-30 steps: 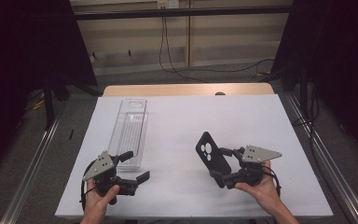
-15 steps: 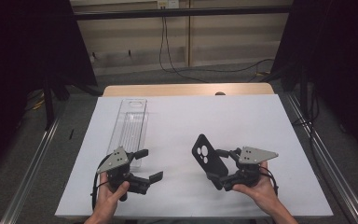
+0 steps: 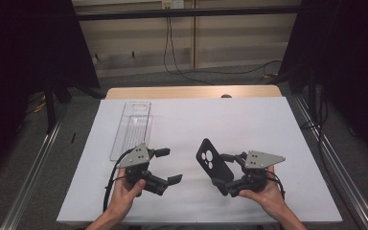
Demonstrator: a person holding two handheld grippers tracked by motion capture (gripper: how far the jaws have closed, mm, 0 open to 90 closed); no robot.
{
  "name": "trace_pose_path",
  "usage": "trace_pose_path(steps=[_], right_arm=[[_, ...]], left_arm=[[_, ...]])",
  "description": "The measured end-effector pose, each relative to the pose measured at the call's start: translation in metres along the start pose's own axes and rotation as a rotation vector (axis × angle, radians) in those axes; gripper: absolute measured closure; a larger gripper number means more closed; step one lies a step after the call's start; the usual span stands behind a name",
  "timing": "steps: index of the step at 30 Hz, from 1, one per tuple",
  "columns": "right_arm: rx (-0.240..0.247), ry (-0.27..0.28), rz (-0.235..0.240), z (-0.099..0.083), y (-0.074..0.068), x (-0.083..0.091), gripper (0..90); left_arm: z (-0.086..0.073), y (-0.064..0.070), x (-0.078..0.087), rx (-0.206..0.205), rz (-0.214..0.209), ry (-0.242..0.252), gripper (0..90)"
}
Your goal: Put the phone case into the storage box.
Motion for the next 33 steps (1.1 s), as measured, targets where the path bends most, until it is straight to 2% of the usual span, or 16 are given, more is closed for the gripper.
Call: trace_pose_path(steps=[2,4,8,10,15,24,31,33], right_arm=[[0.002,0.000,0.003,0.000,0.000,0.000,14.1],[0.001,0.001,0.008,0.000,0.000,0.000,14.1],[0.004,0.003,0.011,0.000,0.000,0.000,14.1],[0.005,0.002,0.013,0.000,0.000,0.000,14.1],[0.005,0.013,0.026,0.001,0.001,0.000,14.1],[0.001,0.035,0.049,0.000,0.005,0.003,14.1],[0.023,0.034,0.079,-0.001,0.005,0.002,14.1],[0.024,0.035,0.093,-0.001,0.004,0.001,14.1]], left_arm=[[0.002,-0.001,-0.003,-0.005,-0.016,-0.003,4.0],[0.004,-0.001,-0.006,0.008,-0.046,-0.003,3.6],[0.008,-0.001,-0.012,-0.016,-0.072,-0.010,3.2],[0.010,-0.001,-0.015,-0.010,-0.092,-0.001,3.2],[0.019,-0.005,-0.026,-0.004,-0.093,0.008,2.6],[0.028,-0.005,-0.042,-0.013,-0.172,0.012,2.3],[0.026,-0.004,-0.043,-0.063,-0.206,-0.007,2.3],[0.025,-0.004,-0.044,-0.064,-0.208,-0.005,2.7]])
Point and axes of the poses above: each handheld gripper's, and its own axes: x roughly backward along the jaws, z roughly out of its top, y roughly to its right, the point moved 1 cm from there along -x, roughly forward along the jaws, and after that the axes turned 8 degrees about x, right-handed, at the moved point
